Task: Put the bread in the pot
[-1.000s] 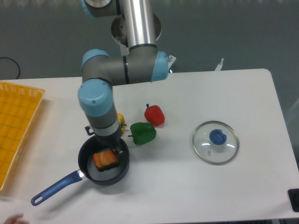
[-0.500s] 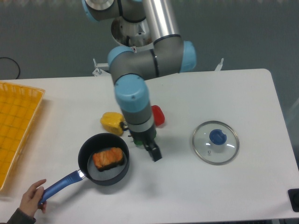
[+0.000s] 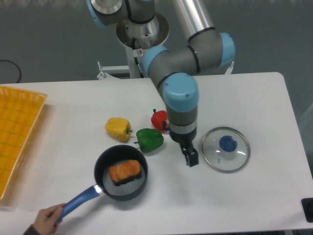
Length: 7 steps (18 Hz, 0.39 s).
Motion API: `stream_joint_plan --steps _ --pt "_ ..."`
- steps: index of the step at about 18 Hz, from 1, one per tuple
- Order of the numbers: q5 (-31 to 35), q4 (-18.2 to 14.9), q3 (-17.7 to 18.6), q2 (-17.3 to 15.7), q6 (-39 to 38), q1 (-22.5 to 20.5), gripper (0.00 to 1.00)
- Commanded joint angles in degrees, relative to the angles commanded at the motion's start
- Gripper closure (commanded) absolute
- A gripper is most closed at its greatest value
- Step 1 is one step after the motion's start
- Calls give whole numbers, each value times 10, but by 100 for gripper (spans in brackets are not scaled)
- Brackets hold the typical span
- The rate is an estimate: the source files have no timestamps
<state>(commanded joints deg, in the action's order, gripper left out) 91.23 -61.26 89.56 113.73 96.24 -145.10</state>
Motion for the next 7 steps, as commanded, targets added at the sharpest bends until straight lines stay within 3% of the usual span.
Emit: stream_joint_plan --steps 7 --pt "2 0 -1 5 48 -28 0"
